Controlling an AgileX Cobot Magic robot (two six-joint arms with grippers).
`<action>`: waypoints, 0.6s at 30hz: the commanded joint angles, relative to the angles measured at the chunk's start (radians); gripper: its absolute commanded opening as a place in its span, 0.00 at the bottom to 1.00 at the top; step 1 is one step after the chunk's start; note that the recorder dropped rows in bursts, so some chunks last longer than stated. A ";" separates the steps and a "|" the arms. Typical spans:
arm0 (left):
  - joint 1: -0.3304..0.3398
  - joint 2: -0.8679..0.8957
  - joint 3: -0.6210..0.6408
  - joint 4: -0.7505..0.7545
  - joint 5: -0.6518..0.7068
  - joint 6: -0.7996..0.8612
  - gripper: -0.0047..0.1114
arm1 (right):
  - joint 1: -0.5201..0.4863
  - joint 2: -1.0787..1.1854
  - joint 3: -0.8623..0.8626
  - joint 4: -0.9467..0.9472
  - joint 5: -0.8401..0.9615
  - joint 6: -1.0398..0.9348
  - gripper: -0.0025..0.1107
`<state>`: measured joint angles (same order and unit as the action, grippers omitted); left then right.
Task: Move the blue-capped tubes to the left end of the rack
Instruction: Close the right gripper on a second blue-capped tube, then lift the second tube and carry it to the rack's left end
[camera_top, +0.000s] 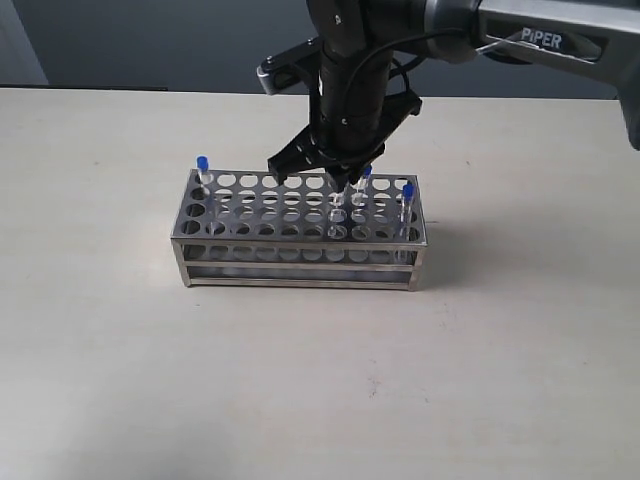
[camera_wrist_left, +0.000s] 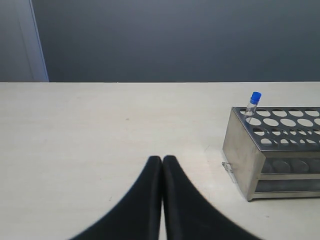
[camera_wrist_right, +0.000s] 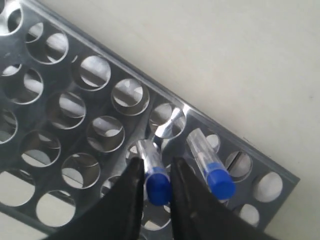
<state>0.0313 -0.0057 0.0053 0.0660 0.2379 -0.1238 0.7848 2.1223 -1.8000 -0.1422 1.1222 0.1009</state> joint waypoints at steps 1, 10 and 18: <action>-0.006 0.006 -0.005 0.002 -0.007 0.001 0.05 | -0.006 -0.002 0.002 -0.014 -0.002 -0.030 0.02; -0.006 0.006 -0.005 0.002 -0.007 0.001 0.05 | -0.006 -0.089 0.000 -0.012 -0.001 -0.030 0.02; -0.006 0.006 -0.005 0.002 -0.007 0.001 0.05 | -0.006 -0.178 0.000 -0.004 -0.018 -0.030 0.02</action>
<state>0.0313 -0.0057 0.0053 0.0660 0.2379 -0.1238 0.7848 1.9737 -1.8000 -0.1378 1.1171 0.0755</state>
